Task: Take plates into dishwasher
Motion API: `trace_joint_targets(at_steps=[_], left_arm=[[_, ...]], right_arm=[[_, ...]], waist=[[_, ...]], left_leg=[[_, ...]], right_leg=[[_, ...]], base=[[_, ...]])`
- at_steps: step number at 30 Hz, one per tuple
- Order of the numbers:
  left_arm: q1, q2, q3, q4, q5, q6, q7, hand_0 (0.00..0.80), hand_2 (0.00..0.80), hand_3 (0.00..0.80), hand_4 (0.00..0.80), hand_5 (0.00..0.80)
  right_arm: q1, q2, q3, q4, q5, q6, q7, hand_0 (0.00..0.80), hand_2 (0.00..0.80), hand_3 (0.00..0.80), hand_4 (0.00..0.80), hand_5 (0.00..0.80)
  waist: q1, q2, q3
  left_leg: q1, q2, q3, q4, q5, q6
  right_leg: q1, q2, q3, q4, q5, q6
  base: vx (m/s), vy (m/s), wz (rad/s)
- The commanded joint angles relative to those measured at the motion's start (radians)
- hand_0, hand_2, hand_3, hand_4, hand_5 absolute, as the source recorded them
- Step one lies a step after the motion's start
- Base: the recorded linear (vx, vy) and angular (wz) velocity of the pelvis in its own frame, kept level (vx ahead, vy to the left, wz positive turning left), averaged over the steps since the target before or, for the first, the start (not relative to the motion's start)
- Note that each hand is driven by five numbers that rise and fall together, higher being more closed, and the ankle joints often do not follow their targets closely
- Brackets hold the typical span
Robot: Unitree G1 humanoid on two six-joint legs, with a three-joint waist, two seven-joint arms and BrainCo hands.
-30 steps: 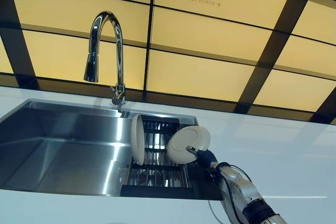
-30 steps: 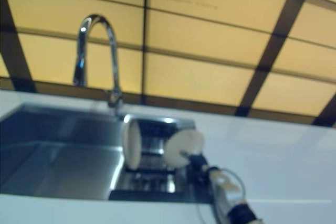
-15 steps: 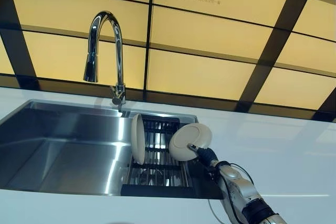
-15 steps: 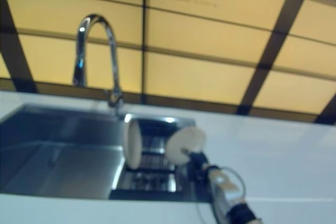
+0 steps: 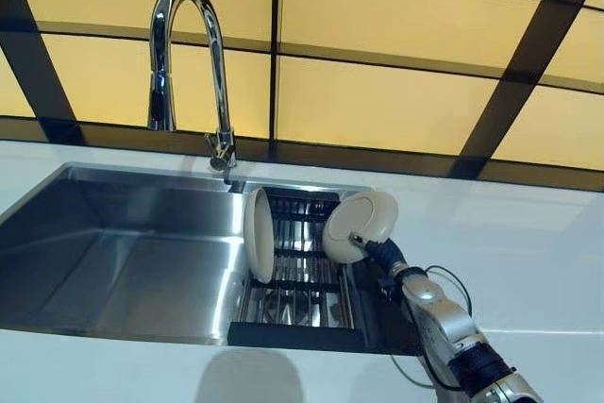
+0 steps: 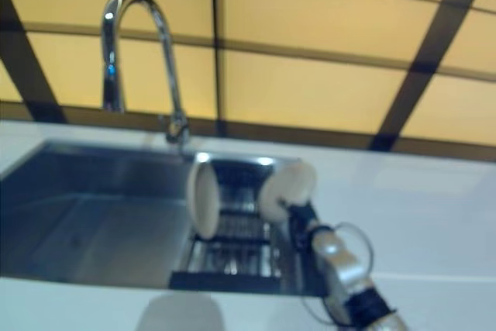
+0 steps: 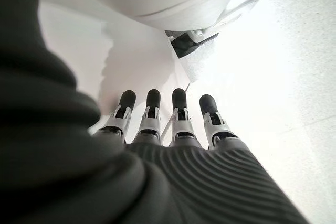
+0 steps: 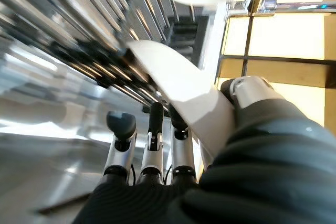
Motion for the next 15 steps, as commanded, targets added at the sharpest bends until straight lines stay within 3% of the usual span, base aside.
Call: trace_joint_targets(at_steps=[1, 7, 15], left_arm=[[-0.007, 0.008, -0.048, 0.064, 0.062, -0.045, -0.009, 0.000, 0.000, 0.000, 0.000, 0.000], [0.022, 0.014, -0.047, 0.103, 0.084, -0.099, -0.008, 0.000, 0.000, 0.000, 0.000, 0.000], [0.047, 0.024, -0.038, 0.109, 0.092, -0.120, -0.015, 0.000, 0.000, 0.000, 0.000, 0.000]], right_arm=[[-0.194, -0.084, -0.060, -0.134, -0.048, -0.030, -0.084, 0.800, 0.800, 0.800, 0.800, 0.800], [-0.305, -0.170, -0.077, -0.250, -0.049, -0.061, -0.224, 0.800, 0.800, 0.800, 0.800, 0.800], [-0.313, -0.280, -0.127, -0.327, -0.071, -0.091, -0.270, 0.800, 0.800, 0.800, 0.800, 0.800]], waist=[[0.030, -0.016, -0.060], [0.031, -0.014, -0.079], [0.010, -0.011, -0.098]], left_leg=[[0.063, -0.056, 0.007, 0.059, -0.165, 0.068], [0.069, -0.061, 0.007, 0.065, -0.174, 0.070], [0.082, -0.062, 0.017, 0.057, -0.178, 0.070]], right_leg=[[-0.094, -0.027, 0.029, 0.090, 0.057, 0.076], [-0.086, -0.032, 0.041, 0.089, 0.052, 0.076], [-0.092, -0.036, 0.058, 0.100, 0.051, 0.084]], base=[[0.038, 0.041, 0.06], [0.026, 0.041, -0.01], [0.017, 0.052, -0.02]])
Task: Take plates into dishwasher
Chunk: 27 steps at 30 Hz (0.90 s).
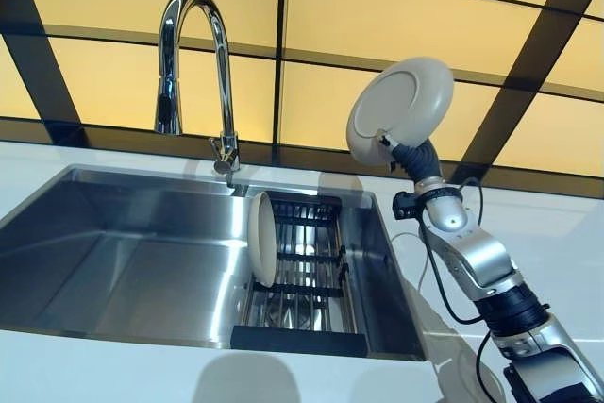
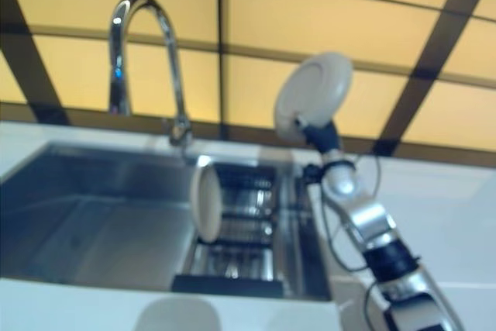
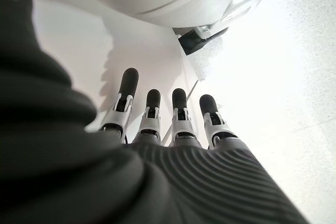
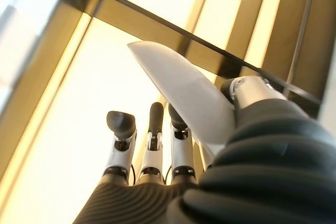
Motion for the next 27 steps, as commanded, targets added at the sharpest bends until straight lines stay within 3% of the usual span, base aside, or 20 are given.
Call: trace_joint_targets(at_steps=[1, 9, 14, 19, 27], left_arm=[[0.035, 0.016, -0.043, 0.061, 0.075, -0.024, -0.015, 0.000, 0.000, 0.000, 0.000, 0.000], [0.070, 0.039, -0.035, 0.069, 0.092, -0.044, -0.025, 0.000, 0.000, 0.000, 0.000, 0.000], [0.094, 0.055, -0.019, 0.068, 0.092, -0.051, -0.018, 0.000, 0.000, 0.000, 0.000, 0.000], [0.094, 0.067, -0.007, 0.065, 0.081, -0.045, -0.016, 0.000, 0.000, 0.000, 0.000, 0.000], [0.041, 0.081, 0.020, 0.070, 0.018, -0.036, -0.009, 0.000, 0.000, 0.000, 0.000, 0.000]], right_arm=[[-0.083, -0.082, -0.086, -0.040, -0.065, -0.088, -0.041, 0.800, 0.800, 0.800, 0.800, 0.800], [-0.034, -0.276, -0.155, -0.023, -0.092, -0.117, -0.034, 0.800, 0.800, 0.800, 0.800, 0.800], [0.126, -0.375, -0.281, -0.049, -0.030, -0.145, -0.015, 0.800, 0.800, 0.800, 0.800, 0.800], [0.287, -0.356, -0.373, -0.091, -0.012, -0.155, 0.025, 0.800, 0.800, 0.800, 0.800, 0.800], [0.512, -0.309, -0.461, -0.085, 0.085, -0.215, 0.154, 0.800, 0.800, 0.800, 0.800, 0.800]], waist=[[0.011, 0.002, -0.101], [-0.020, -0.016, -0.110], [-0.065, -0.029, -0.100], [-0.113, -0.024, -0.080], [-0.166, -0.031, -0.089]], left_leg=[[0.042, -0.053, 0.010, 0.056, -0.169, 0.066], [0.048, -0.051, 0.025, 0.049, -0.170, 0.067], [0.048, -0.043, 0.060, 0.049, -0.177, 0.061], [0.059, -0.027, 0.122, 0.047, -0.186, 0.060], [0.062, 0.018, 0.243, 0.021, -0.178, 0.067]], right_leg=[[-0.118, -0.023, 0.046, 0.084, 0.070, 0.069], [-0.137, -0.021, 0.073, 0.095, 0.094, 0.087], [-0.166, -0.007, 0.100, 0.070, 0.127, 0.098], [-0.227, -0.003, 0.094, 0.091, 0.161, 0.112], [-0.211, -0.042, 0.083, 0.145, 0.144, 0.114]], base=[[0.024, 0.047, -0.06], [0.033, 0.028, -0.08], [0.005, -0.007, -0.25], [-0.057, 0.000, -0.60], [-0.121, -0.048, -0.72]])
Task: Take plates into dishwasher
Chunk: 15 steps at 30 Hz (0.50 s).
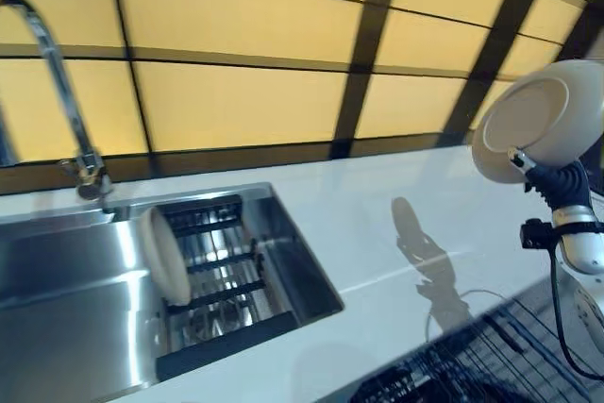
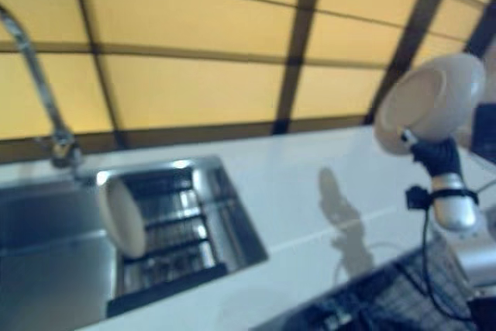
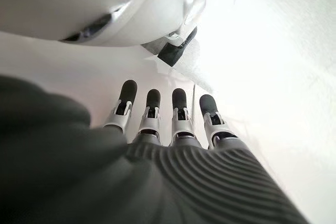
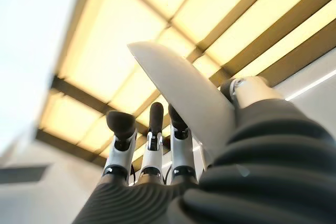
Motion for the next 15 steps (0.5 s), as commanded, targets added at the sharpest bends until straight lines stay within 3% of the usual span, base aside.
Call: trace_joint_targets(at_steps=[1, 8, 12, 15], left_arm=[[-0.068, 0.037, 0.012, 0.023, -0.011, -0.014, 0.012, 0.000, 0.000, 0.000, 0.000, 0.000], [-0.089, 0.051, 0.015, 0.027, -0.027, -0.010, 0.009, 0.000, 0.000, 0.000, 0.000, 0.000], [-0.100, 0.062, 0.017, 0.027, -0.021, -0.007, 0.015, 0.000, 0.000, 0.000, 0.000, 0.000], [-0.112, 0.062, 0.022, 0.033, -0.029, -0.008, 0.036, 0.000, 0.000, 0.000, 0.000, 0.000]], right_arm=[[-0.003, -0.003, -0.057, -0.026, 0.071, -0.103, 0.054, 0.800, 0.800, 0.800, 0.800, 0.800], [0.019, 0.052, -0.015, -0.018, 0.168, -0.102, 0.109, 0.800, 0.800, 0.800, 0.800, 0.800], [0.018, 0.079, 0.010, -0.027, 0.218, -0.080, 0.145, 0.800, 0.800, 0.800, 0.800, 0.800], [0.020, 0.101, 0.047, -0.025, 0.219, -0.097, 0.164, 0.800, 0.800, 0.800, 0.800, 0.800]], waist=[[-0.007, -0.010, -0.057], [0.001, -0.008, -0.074], [0.004, -0.011, -0.083], [0.013, -0.015, -0.087]], left_leg=[[0.059, -0.020, 0.018, -0.012, -0.149, 0.060], [0.043, 0.025, 0.119, -0.019, -0.129, 0.051], [0.025, 0.034, 0.147, -0.017, -0.118, 0.046], [0.026, 0.040, 0.152, -0.017, -0.123, 0.019]], right_leg=[[-0.001, -0.075, 0.032, 0.091, 0.119, 0.022], [0.034, -0.129, -0.034, 0.174, 0.116, 0.029], [0.077, -0.084, -0.054, 0.132, 0.032, 0.020], [0.124, -0.048, -0.089, 0.033, -0.019, 0.011]], base=[[-0.146, -0.121, -0.81], [-0.155, -0.156, -0.67], [-0.148, -0.250, -0.58], [-0.164, -0.371, -0.36]])
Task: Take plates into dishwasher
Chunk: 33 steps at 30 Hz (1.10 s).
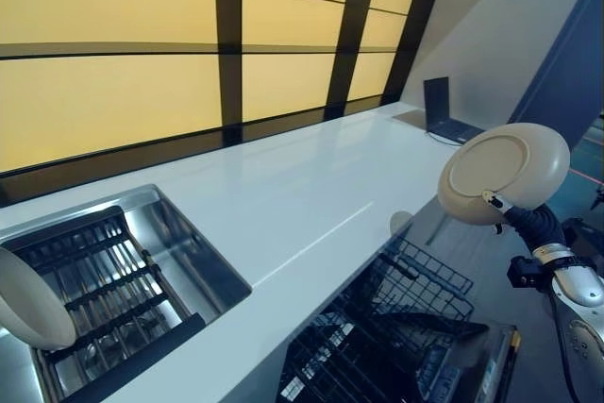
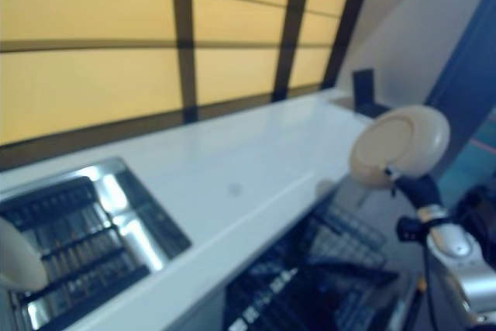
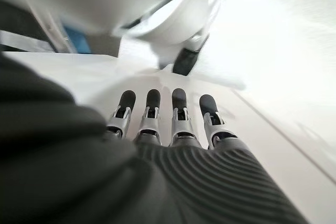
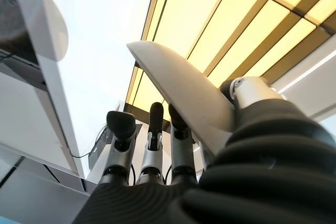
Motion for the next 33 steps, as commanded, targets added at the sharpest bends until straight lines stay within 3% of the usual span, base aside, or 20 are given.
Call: trace_joint_targets(at_steps=[1, 2, 5, 8, 10, 17, 24, 29, 33], left_arm=[[-0.070, 0.040, 0.000, 0.030, -0.018, -0.019, 0.034, 0.000, 0.000, 0.000, 0.000, 0.000], [-0.075, 0.034, -0.002, 0.023, -0.012, -0.024, 0.037, 0.000, 0.000, 0.000, 0.000, 0.000], [-0.074, 0.017, -0.006, 0.019, -0.018, -0.055, 0.031, 0.000, 0.000, 0.000, 0.000, 0.000], [-0.072, 0.005, -0.014, 0.015, -0.012, -0.069, 0.032, 0.000, 0.000, 0.000, 0.000, 0.000], [-0.078, -0.008, -0.021, 0.002, -0.015, -0.072, 0.036, 0.000, 0.000, 0.000, 0.000, 0.000], [-0.093, -0.012, -0.009, -0.013, -0.022, -0.061, 0.038, 0.000, 0.000, 0.000, 0.000, 0.000], [-0.083, -0.020, 0.016, -0.015, -0.022, -0.065, 0.037, 0.000, 0.000, 0.000, 0.000, 0.000], [-0.107, -0.017, 0.004, -0.027, -0.026, -0.058, 0.037, 0.000, 0.000, 0.000, 0.000, 0.000], [-0.136, 0.002, 0.005, -0.040, -0.030, -0.051, 0.029, 0.000, 0.000, 0.000, 0.000, 0.000]], right_arm=[[-0.075, 0.048, 0.025, -0.027, 0.003, -0.064, 0.012, 0.800, 0.800, 0.800, 0.800, 0.800], [-0.078, 0.052, 0.042, -0.034, -0.043, -0.054, -0.002, 0.800, 0.800, 0.800, 0.800, 0.800], [-0.077, 0.044, 0.059, -0.032, -0.206, -0.020, -0.002, 0.800, 0.800, 0.800, 0.800, 0.800], [-0.090, 0.029, 0.074, -0.026, -0.261, 0.006, 0.006, 0.800, 0.800, 0.800, 0.800, 0.800], [-0.120, 0.003, 0.098, -0.005, -0.429, 0.021, 0.027, 0.800, 0.800, 0.800, 0.800, 0.800], [-0.153, -0.117, 0.138, -0.006, -0.663, 0.042, 0.163, 0.800, 0.800, 0.800, 0.800, 0.800], [-0.139, -0.237, 0.159, -0.032, -0.805, 0.006, 0.343, 0.800, 0.800, 0.800, 0.800, 0.800], [-0.132, -0.279, 0.180, -0.029, -0.869, -0.018, 0.418, 0.800, 0.800, 0.800, 0.800, 0.800], [-0.116, -0.314, 0.198, -0.030, -0.862, -0.062, 0.569, 0.800, 0.800, 0.800, 0.800, 0.800]], waist=[[0.017, -0.004, -0.008], [0.020, 0.001, -0.002], [0.015, 0.025, 0.008], [0.011, 0.037, 0.016], [0.008, 0.050, 0.036], [-0.002, 0.065, 0.048], [0.002, 0.055, 0.038], [-0.011, 0.055, 0.051], [-0.020, 0.048, 0.069]], left_leg=[[0.083, -0.095, 0.017, 0.015, -0.164, 0.064], [0.061, -0.088, 0.026, 0.021, -0.132, 0.055], [0.040, -0.084, 0.008, 0.017, -0.110, 0.037], [0.020, -0.082, -0.004, 0.013, -0.091, 0.022], [-0.023, -0.076, -0.015, 0.016, -0.063, 0.001], [-0.055, -0.060, -0.025, 0.022, -0.034, -0.024], [-0.043, -0.048, -0.172, 0.038, -0.043, -0.038], [-0.043, -0.034, -0.150, 0.019, -0.029, -0.046], [-0.048, -0.030, -0.140, 0.015, -0.025, -0.049]], right_leg=[[0.057, -0.025, -0.023, -0.034, 0.042, 0.041], [0.045, -0.013, -0.027, -0.050, 0.057, 0.018], [0.041, 0.008, -0.009, -0.064, 0.050, -0.004], [0.042, 0.024, 0.004, -0.078, 0.048, -0.020], [0.037, 0.041, 0.021, -0.084, 0.037, -0.041], [0.024, 0.061, 0.015, -0.089, 0.032, -0.060], [-0.004, 0.062, 0.068, -0.088, 0.043, -0.072], [-0.019, 0.064, 0.065, -0.086, 0.046, -0.069], [-0.033, 0.062, 0.062, -0.088, 0.056, -0.063]], base=[[-0.231, -0.373, -0.34], [-0.240, -0.383, -0.18], [-0.187, -0.243, -0.03], [-0.124, -0.122, 0.04], [-0.252, -0.167, 0.16], [-0.128, -0.098, 0.03], [-0.021, -0.016, -0.06], [-0.039, 0.035, -0.12], [-0.053, 0.033, -0.02]])
